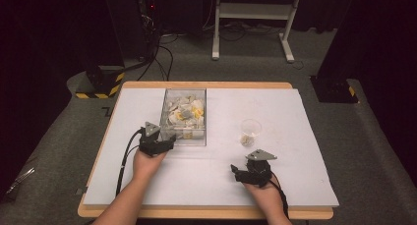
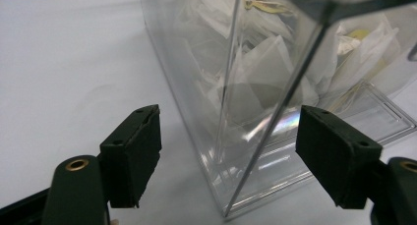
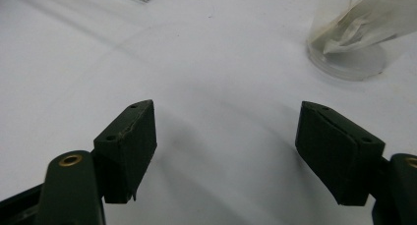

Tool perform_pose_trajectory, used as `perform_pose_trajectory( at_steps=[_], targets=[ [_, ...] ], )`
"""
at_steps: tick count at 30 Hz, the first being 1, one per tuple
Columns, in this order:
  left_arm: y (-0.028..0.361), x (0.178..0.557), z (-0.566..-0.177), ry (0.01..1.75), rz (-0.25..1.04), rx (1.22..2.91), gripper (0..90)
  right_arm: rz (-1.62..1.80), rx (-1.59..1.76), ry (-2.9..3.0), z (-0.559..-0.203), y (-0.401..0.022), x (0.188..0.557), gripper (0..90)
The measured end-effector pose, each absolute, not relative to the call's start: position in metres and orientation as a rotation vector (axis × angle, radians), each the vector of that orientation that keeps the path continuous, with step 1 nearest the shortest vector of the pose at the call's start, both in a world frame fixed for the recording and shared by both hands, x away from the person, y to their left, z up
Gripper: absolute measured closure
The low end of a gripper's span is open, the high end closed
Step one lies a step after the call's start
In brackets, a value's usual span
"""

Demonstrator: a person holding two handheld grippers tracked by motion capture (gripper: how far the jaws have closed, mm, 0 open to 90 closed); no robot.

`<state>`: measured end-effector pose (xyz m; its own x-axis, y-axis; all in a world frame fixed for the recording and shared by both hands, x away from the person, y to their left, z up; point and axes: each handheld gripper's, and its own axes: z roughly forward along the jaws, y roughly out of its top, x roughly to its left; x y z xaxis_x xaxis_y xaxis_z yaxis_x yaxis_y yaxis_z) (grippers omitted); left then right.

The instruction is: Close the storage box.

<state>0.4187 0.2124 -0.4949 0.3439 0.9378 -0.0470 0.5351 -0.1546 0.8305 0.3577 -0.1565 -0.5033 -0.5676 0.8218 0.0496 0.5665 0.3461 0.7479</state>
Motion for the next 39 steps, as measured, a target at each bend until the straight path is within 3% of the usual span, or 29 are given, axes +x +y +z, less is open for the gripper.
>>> perform_pose_trajectory(
  at_steps=[22, 39],
  targets=[
    [0.249, 0.361, -0.48, 1.16, 0.554, 1.921, 20.8, 1.051, 1.23, 2.278, -0.503, -0.156, 0.358, 23.5],
    [0.265, 0.328, -0.506, 1.158, 0.499, 2.047, 17.0, 1.031, 1.233, 2.286, -0.504, -0.154, 0.358, 23.6]
  ],
)
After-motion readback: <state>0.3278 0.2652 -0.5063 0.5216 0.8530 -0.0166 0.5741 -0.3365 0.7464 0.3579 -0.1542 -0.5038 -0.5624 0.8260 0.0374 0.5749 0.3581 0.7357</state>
